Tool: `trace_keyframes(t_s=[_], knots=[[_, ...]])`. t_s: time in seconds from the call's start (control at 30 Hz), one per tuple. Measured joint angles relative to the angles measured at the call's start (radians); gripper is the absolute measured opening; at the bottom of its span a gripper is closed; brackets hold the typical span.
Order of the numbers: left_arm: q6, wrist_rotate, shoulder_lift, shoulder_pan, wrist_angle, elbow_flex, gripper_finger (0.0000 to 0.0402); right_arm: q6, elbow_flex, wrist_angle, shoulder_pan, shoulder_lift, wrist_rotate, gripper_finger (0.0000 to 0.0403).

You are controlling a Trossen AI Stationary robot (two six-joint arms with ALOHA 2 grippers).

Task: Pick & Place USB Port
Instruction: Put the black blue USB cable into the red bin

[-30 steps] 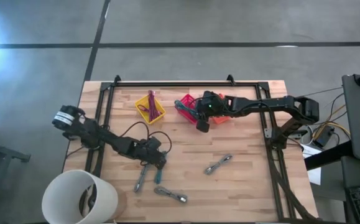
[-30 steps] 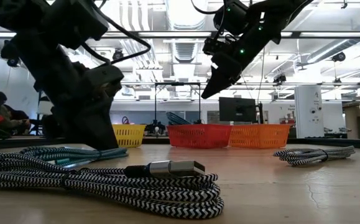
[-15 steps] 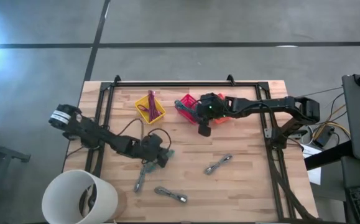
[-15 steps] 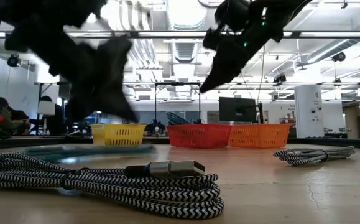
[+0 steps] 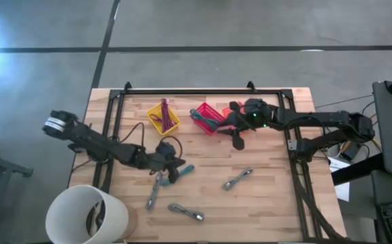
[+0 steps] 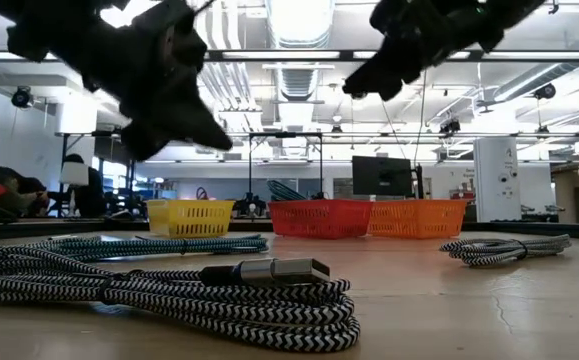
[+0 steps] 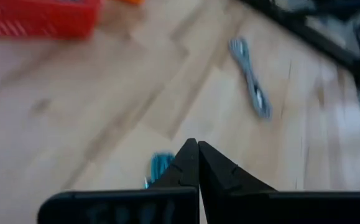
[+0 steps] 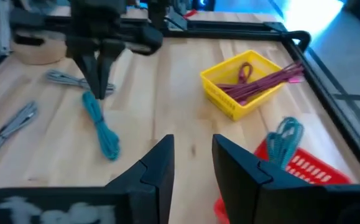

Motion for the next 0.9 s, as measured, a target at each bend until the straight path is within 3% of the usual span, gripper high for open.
trace_keyframes(t_s=[0.1, 0.27, 0.57, 0.9], knots=[[-0.013, 0.071, 0.055, 0.000, -0.001, 0.000, 0.0012, 0.002, -0.065, 0.073, 0.000, -0.012, -0.015, 0.0101], [-0.010, 0.184, 0.151, 0.000, -0.008, 0.004, 0.0066, 0.005, -0.105, 0.110, 0.000, -0.010, -0.016, 0.0100], [0.039, 0.163, 0.175, 0.008, -0.054, 0.008, 0.0154, 0.026, -0.108, 0.110, 0.000, -0.010, -0.016, 0.0100], [0.077, 0.136, 0.244, 0.007, -0.036, 0.008, 0.0159, 0.024, -0.108, 0.109, 0.000, -0.010, -0.016, 0.0100]])
